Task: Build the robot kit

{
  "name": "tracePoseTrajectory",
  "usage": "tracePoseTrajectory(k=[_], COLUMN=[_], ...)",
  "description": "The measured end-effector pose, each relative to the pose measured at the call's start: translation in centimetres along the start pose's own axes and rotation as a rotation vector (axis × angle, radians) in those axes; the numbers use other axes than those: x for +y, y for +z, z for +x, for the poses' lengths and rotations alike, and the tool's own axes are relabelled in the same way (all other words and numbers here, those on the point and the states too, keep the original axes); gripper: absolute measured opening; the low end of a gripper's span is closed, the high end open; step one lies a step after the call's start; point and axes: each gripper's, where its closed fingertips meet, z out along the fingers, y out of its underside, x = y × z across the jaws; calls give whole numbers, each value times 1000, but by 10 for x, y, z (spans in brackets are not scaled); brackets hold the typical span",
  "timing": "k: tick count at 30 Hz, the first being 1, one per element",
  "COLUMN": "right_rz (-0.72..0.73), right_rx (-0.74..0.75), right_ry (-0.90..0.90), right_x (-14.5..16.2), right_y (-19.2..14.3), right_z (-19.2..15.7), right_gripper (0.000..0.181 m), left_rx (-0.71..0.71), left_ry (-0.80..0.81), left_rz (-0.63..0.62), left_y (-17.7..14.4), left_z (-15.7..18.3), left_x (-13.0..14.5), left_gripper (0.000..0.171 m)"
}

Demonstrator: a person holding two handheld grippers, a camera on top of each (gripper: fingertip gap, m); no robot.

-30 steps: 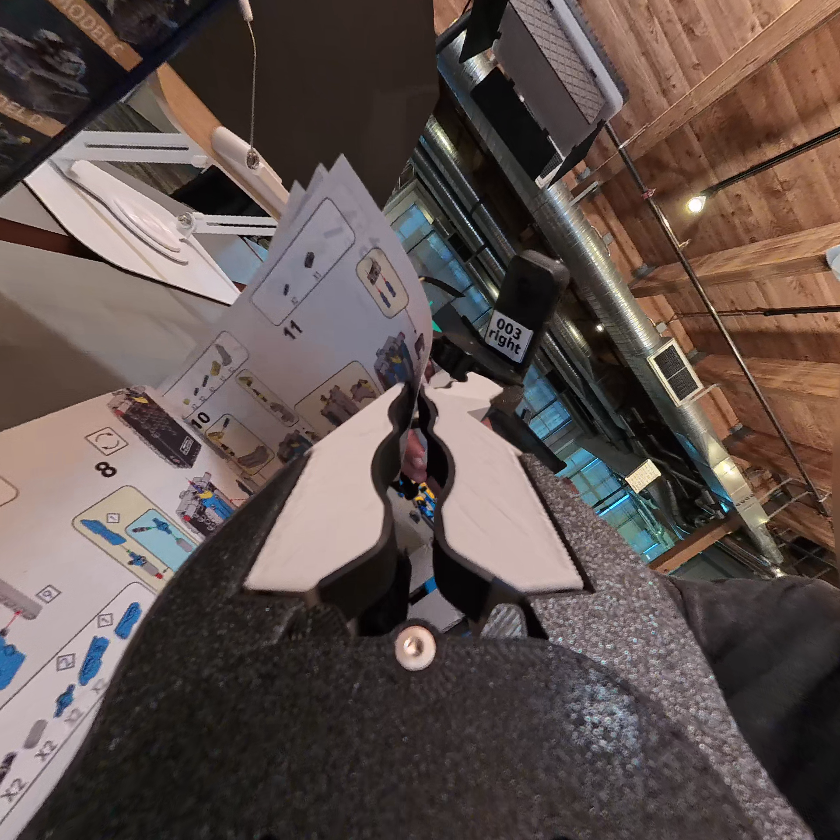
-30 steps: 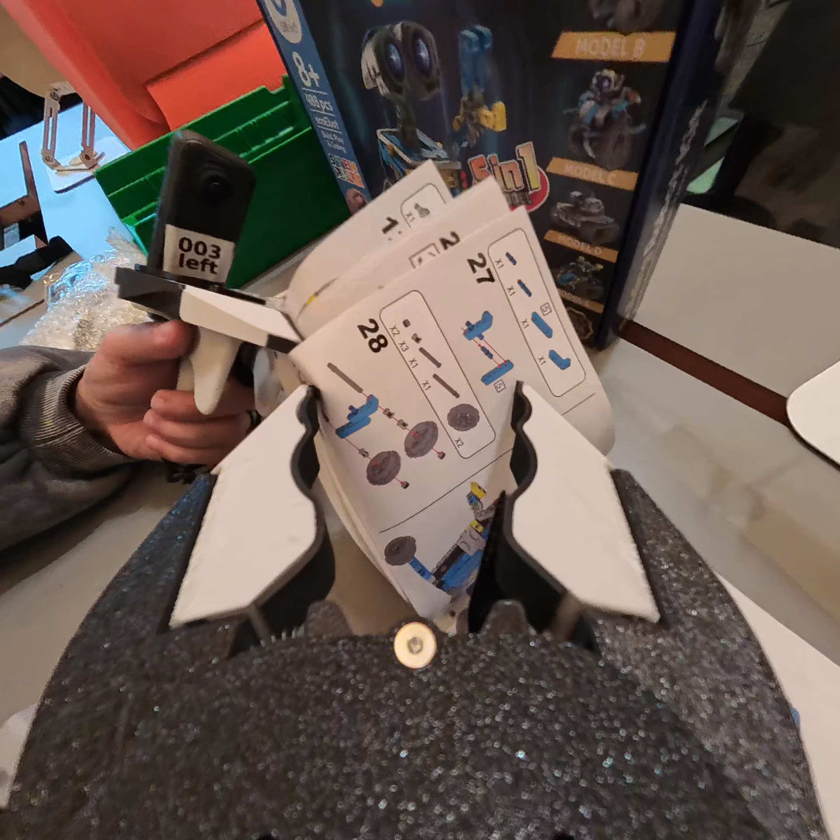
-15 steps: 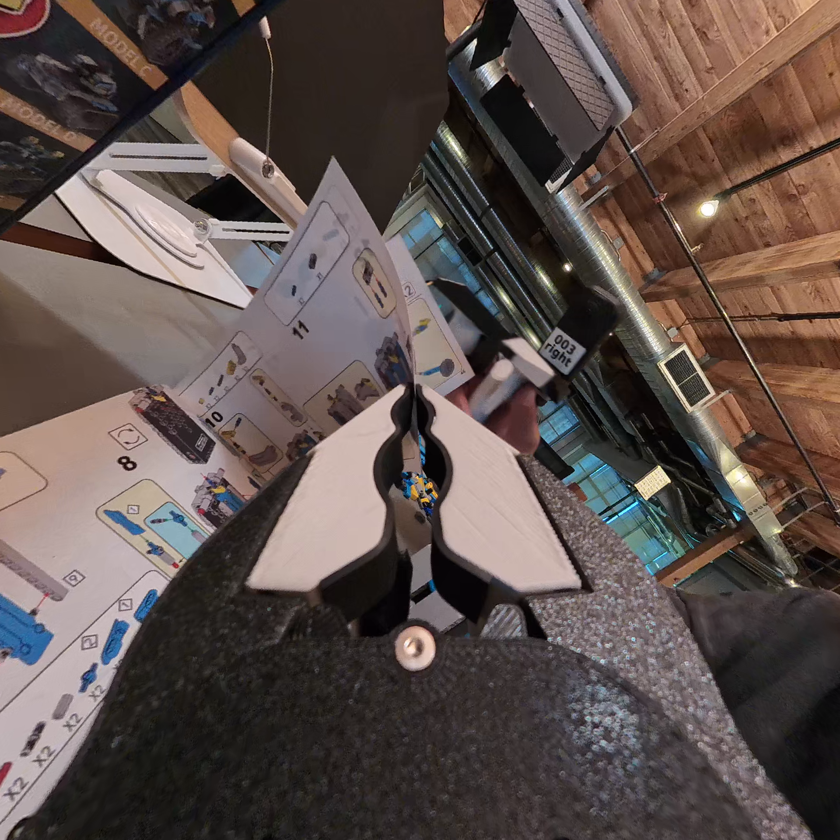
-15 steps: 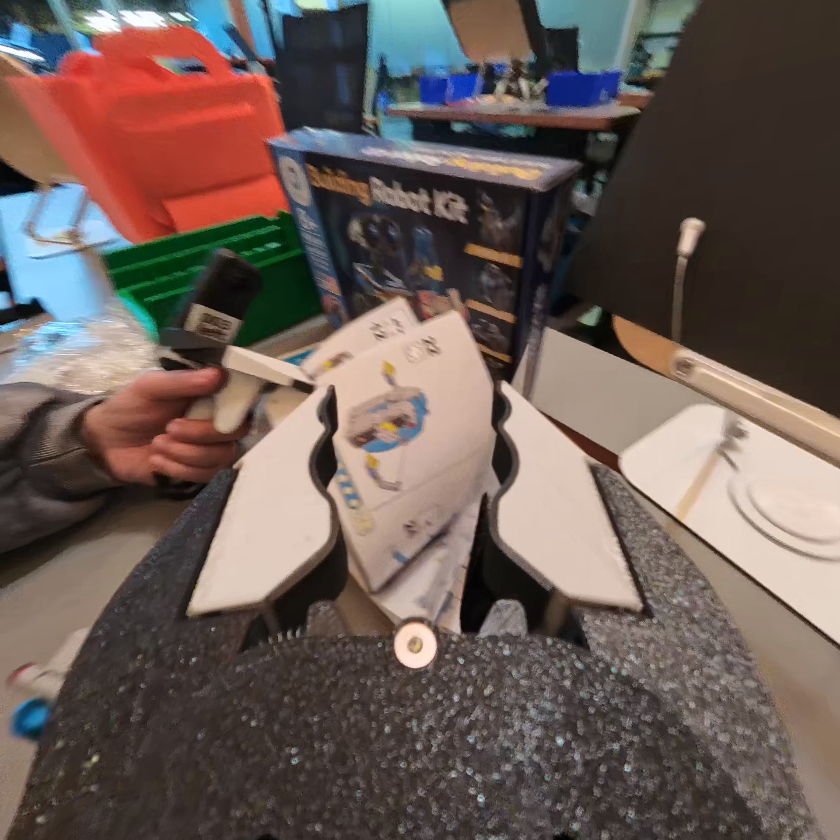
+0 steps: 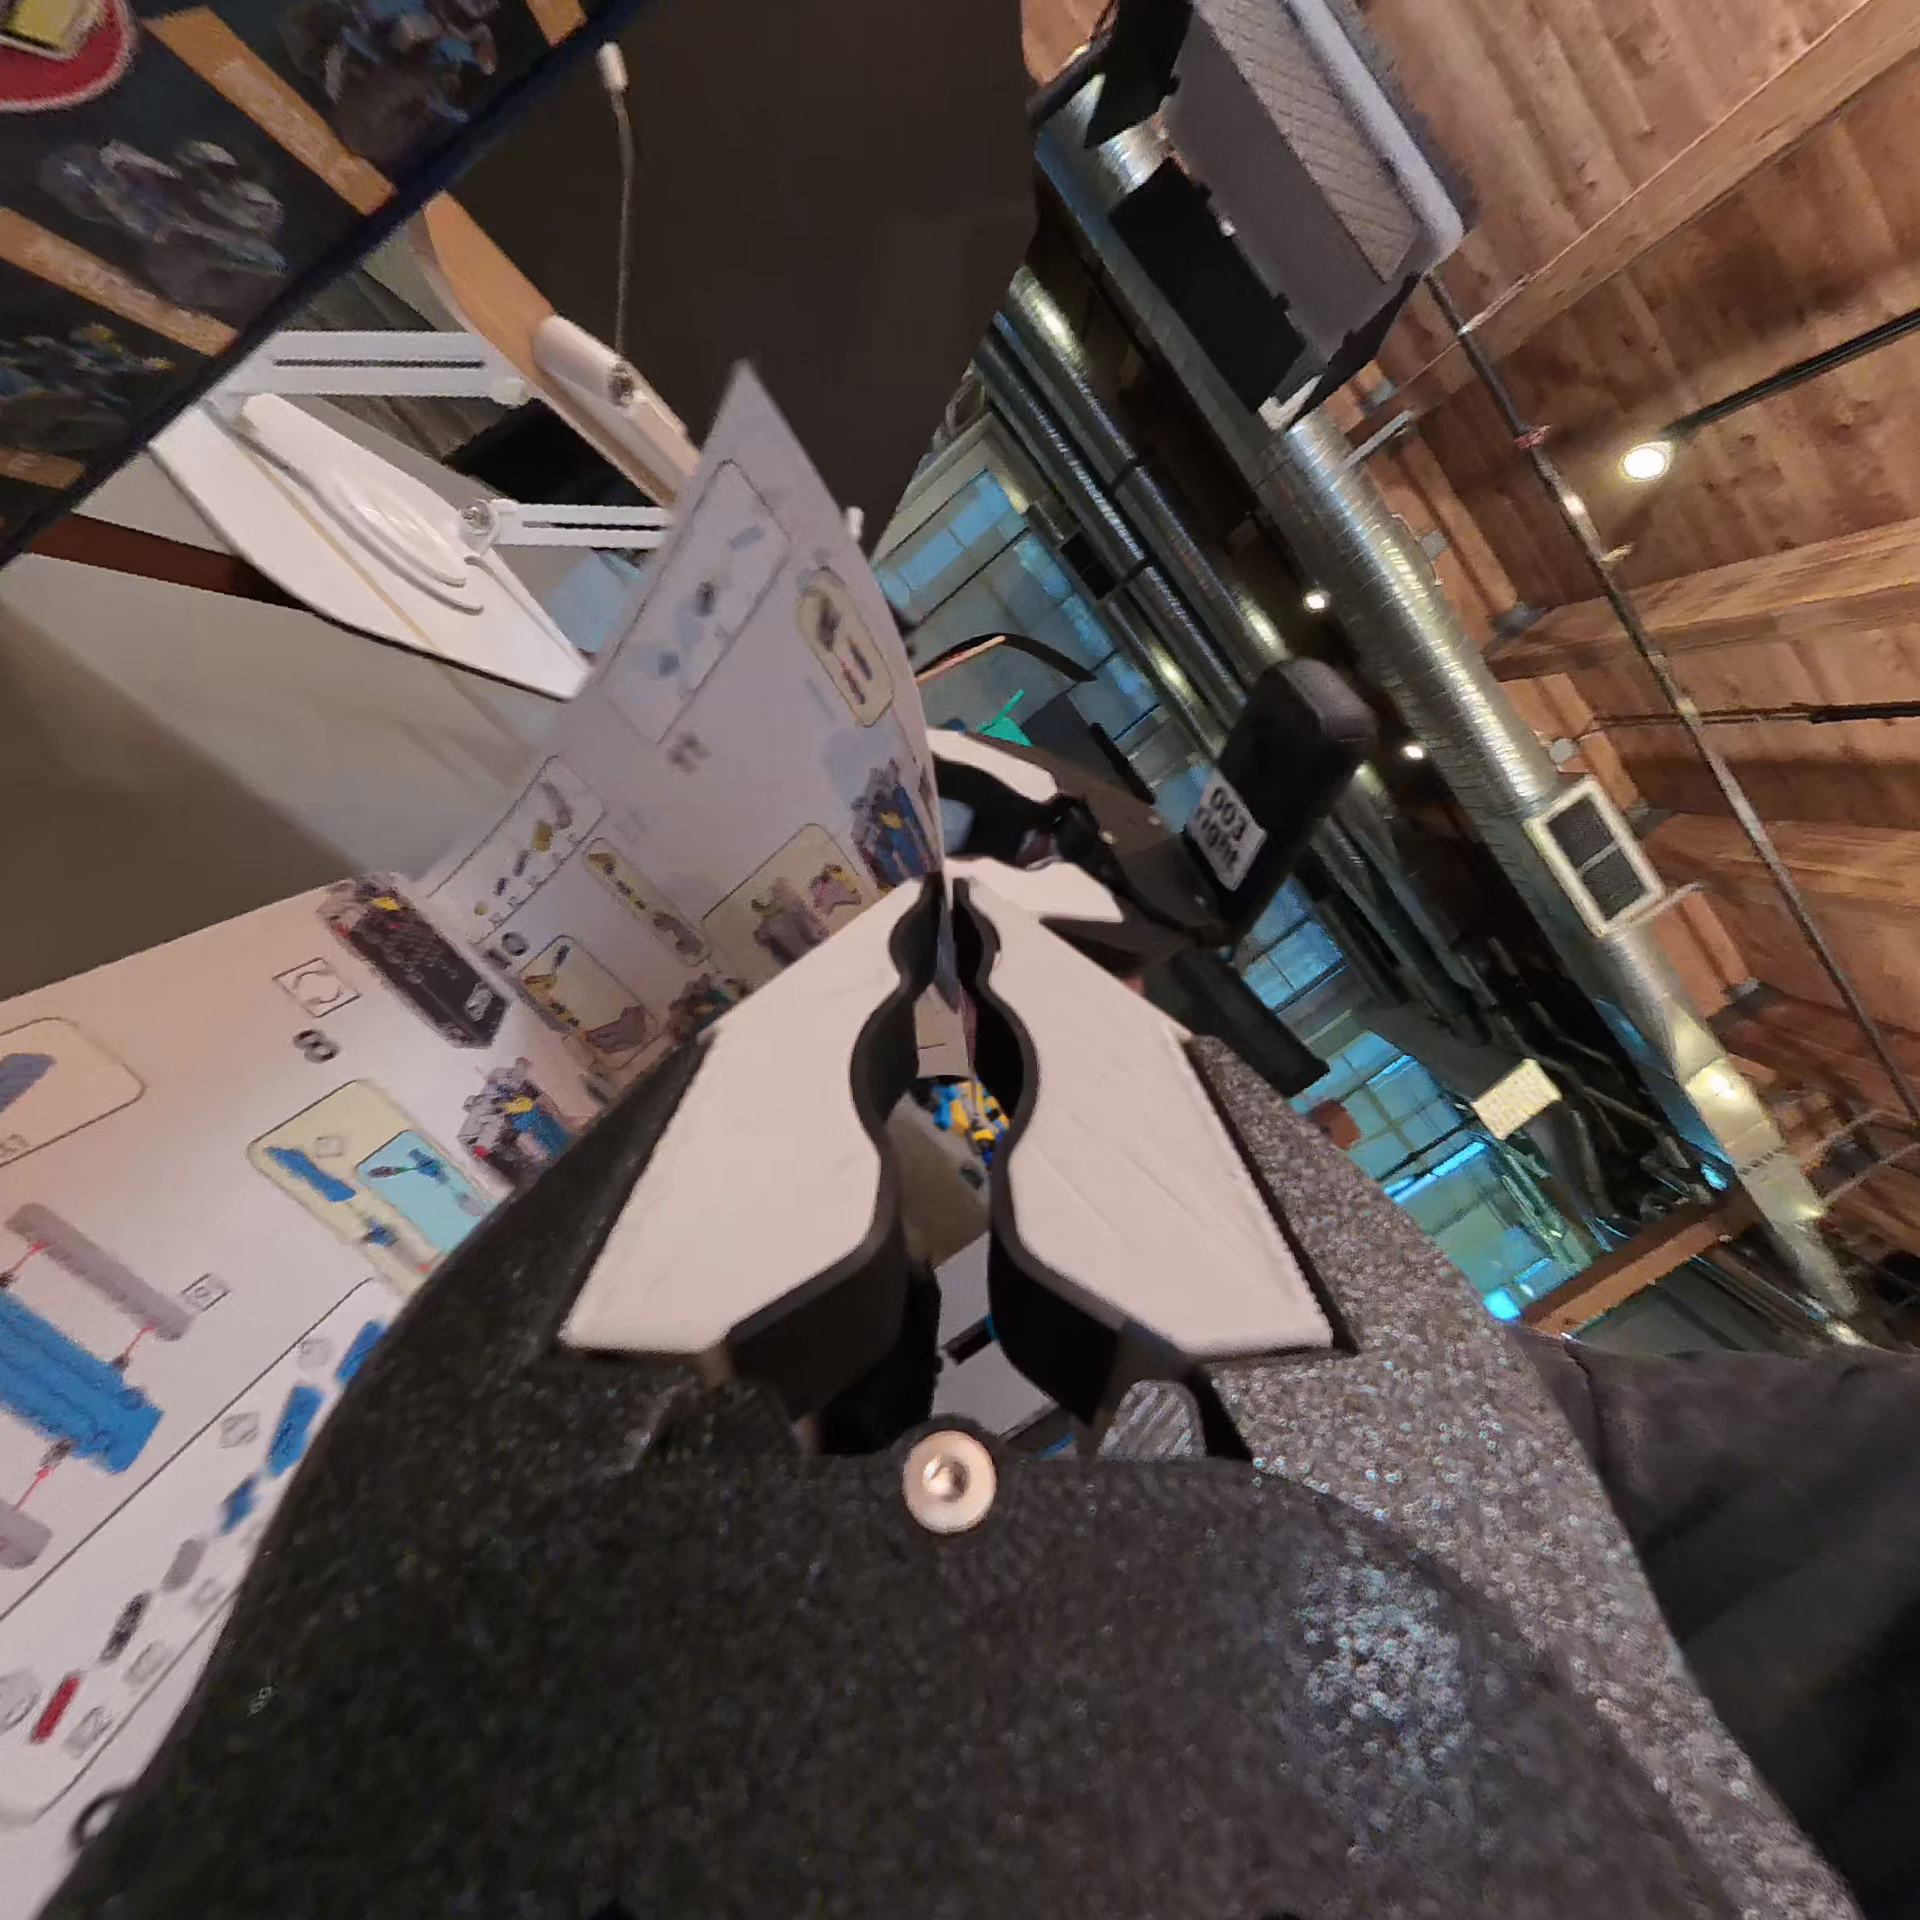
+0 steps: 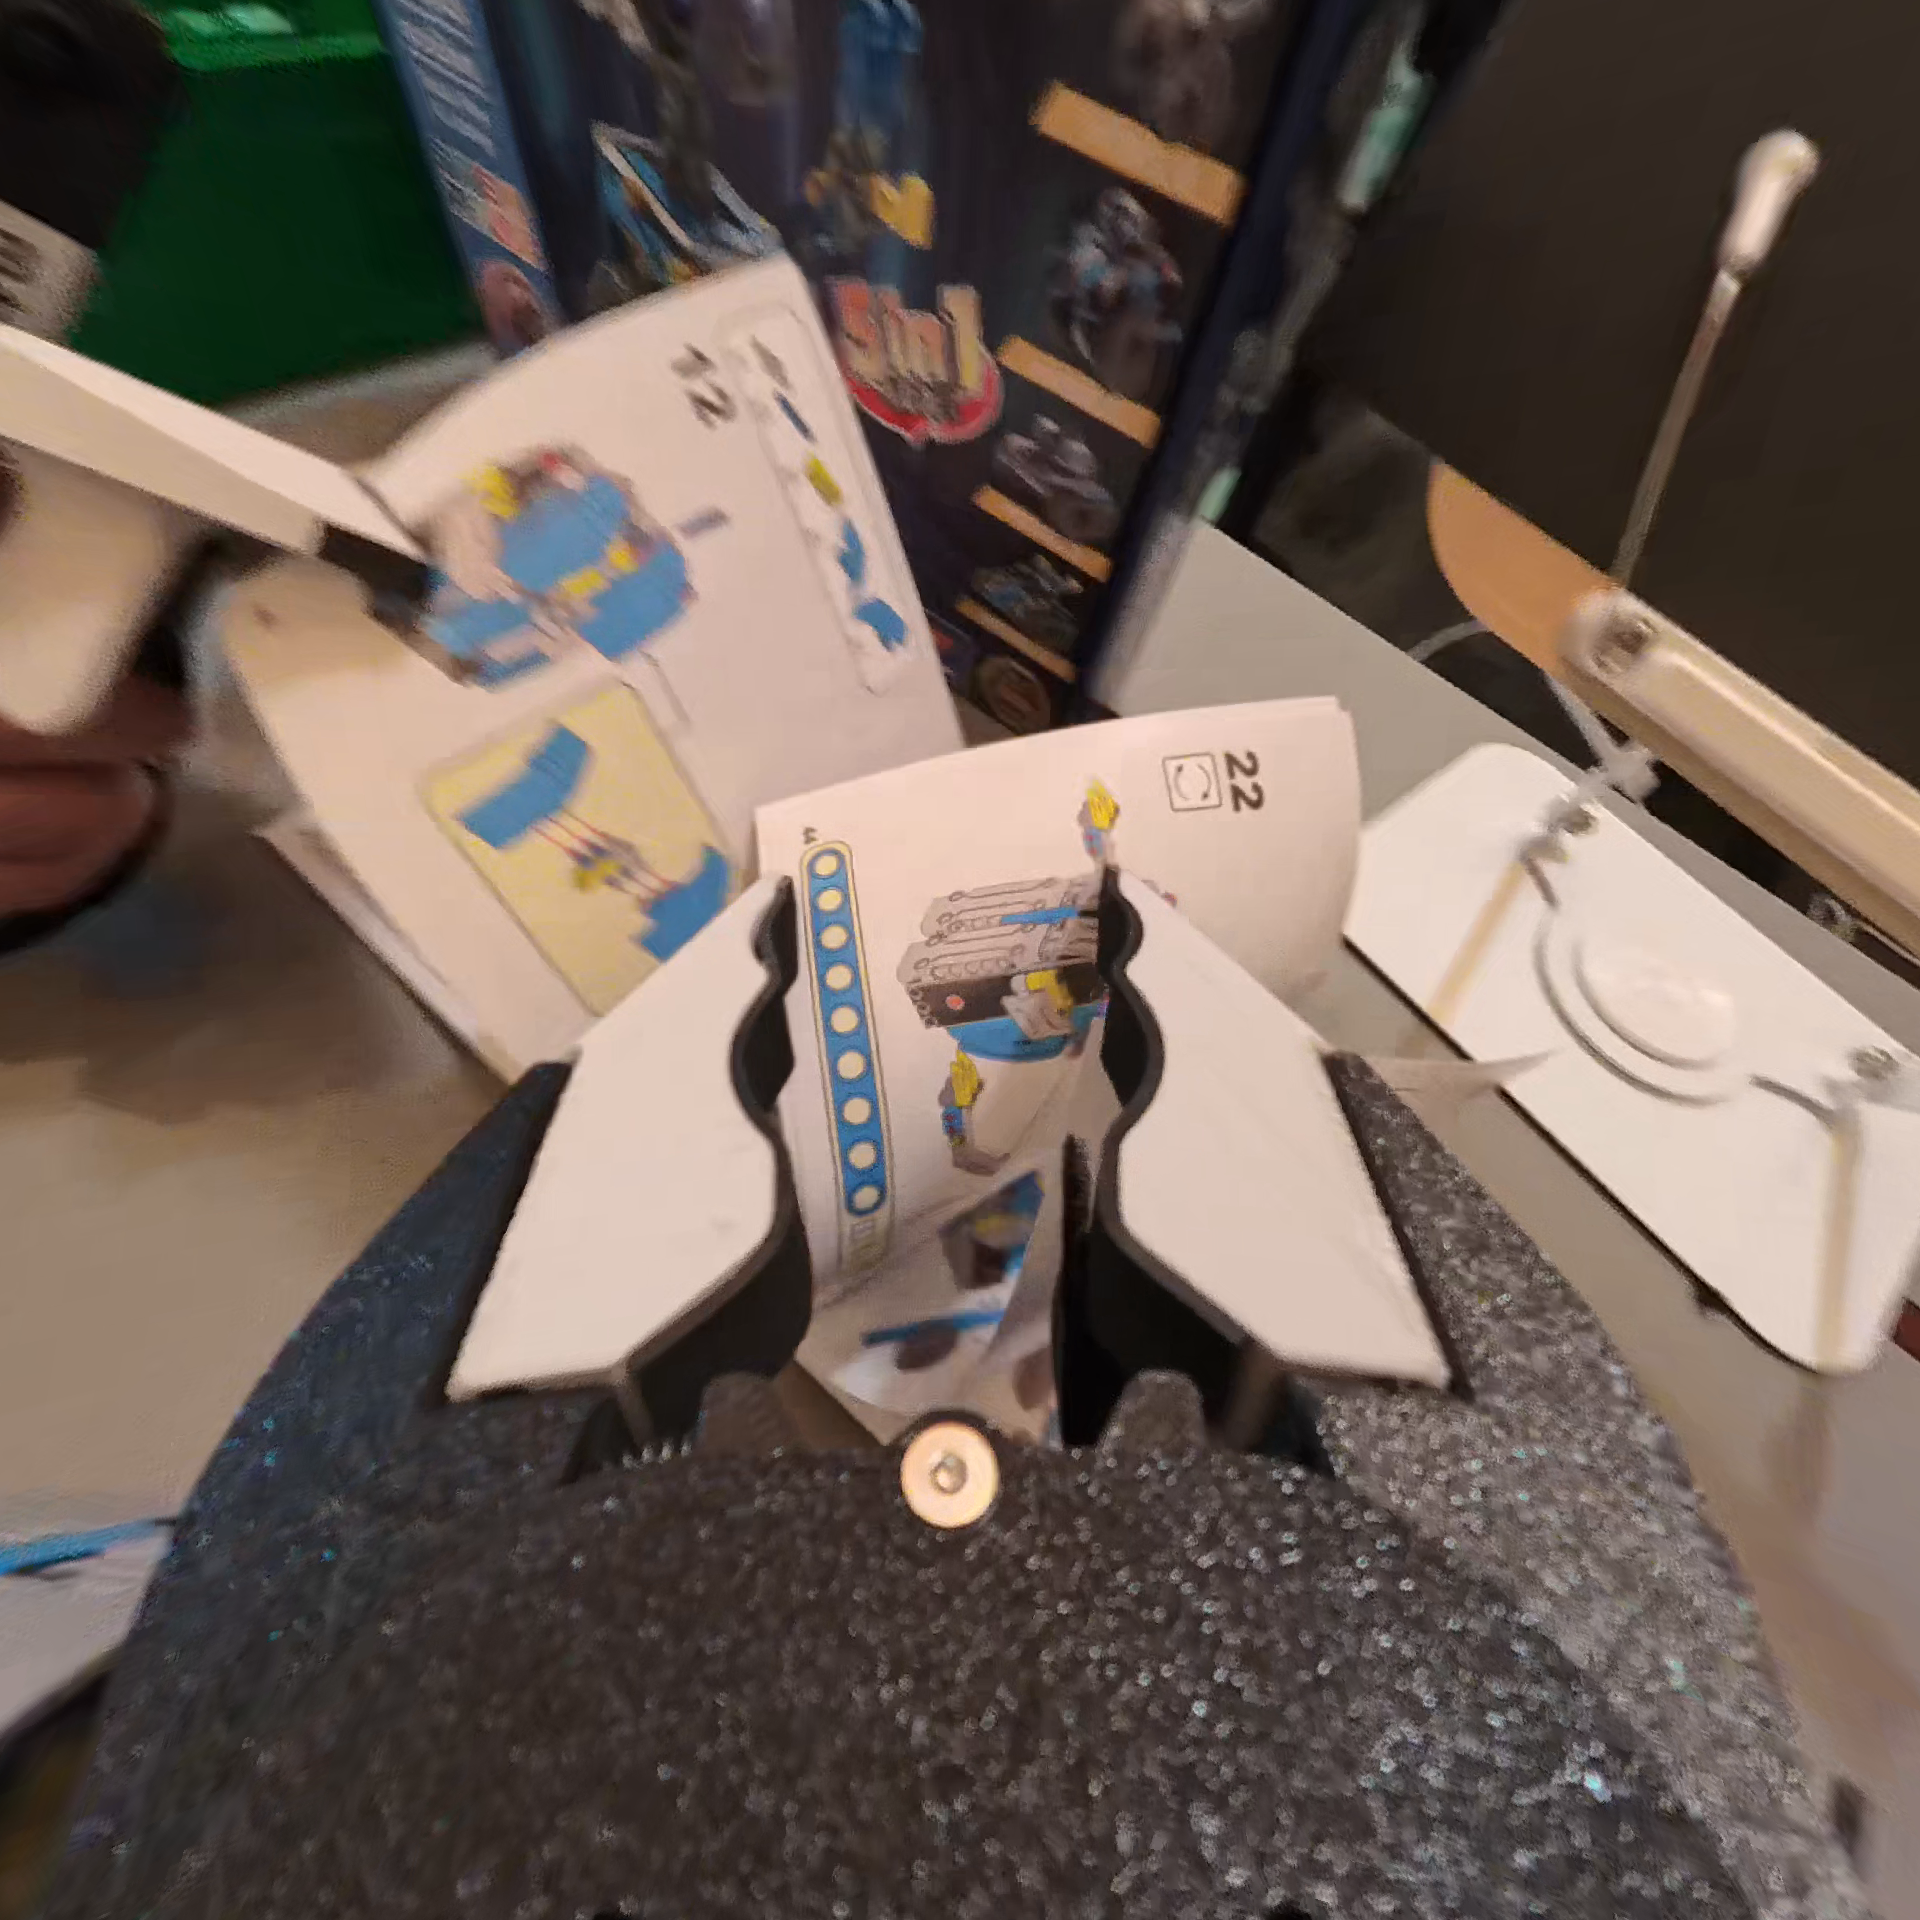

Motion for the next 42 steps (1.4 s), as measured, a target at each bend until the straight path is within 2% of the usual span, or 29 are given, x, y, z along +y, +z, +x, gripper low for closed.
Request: tracePoseTrajectory(k=[4,7,10,11,13,14,17,18,19,22,24,29,34,36,38,42], right_rz=[-50,18,95,79,-4,-40,-242,-281,-296,-336,-368,-366,-196,-217,-300,-283], right_rx=[81,48,-59,-109,-175,-217,-312,-352,-399,-448,-427,-419,-403,-363,-326,-344], right_ry=[77,171,145,102,24,1,3,-4,-8,-52,-126,-139,-42,-37,-76,-31], right_x=[16,4,-15,-15,-2,5,42,53,60,74,81,80,43,51,75,80], right_y=[-12,-29,-38,-34,-19,-13,12,18,23,34,38,38,36,43,52,54], right_z=[32,40,21,8,-16,-28,-46,-53,-63,-80,-83,-83,-68,-60,-58,-63], right_gripper=[63,60,52,50,63,62,61,51,41,40,40,40,43,57,70,70], left_rx=[-262,-525,-736,-816,-967,-1007,-1018,-976,-940,-840,-885,-1076,-1095,-1091,-1090,-1078], left_ry=[3,106,309,386,519,572,683,710,727,760,785,752,740,730,727,700], left_rz=[-30,-52,-66,-87,-153,-181,-206,-213,-224,-281,-378,-572,-579,-576,-574,-564], left_y=[-25,-61,-85,-92,-105,-108,-102,-94,-87,-66,-66,-90,-93,-94,-94,-98], left_z=[-33,-53,-57,-60,-67,-69,-62,-56,-52,-47,-62,-100,-101,-101,-101,-99], left_x=[7,4,-8,-9,-8,-5,-1,2,6,25,38,57,59,59,59,60], left_gripper=[1,7,3,0,0,0,0,0,0,0,0,0,0,0,0,0])
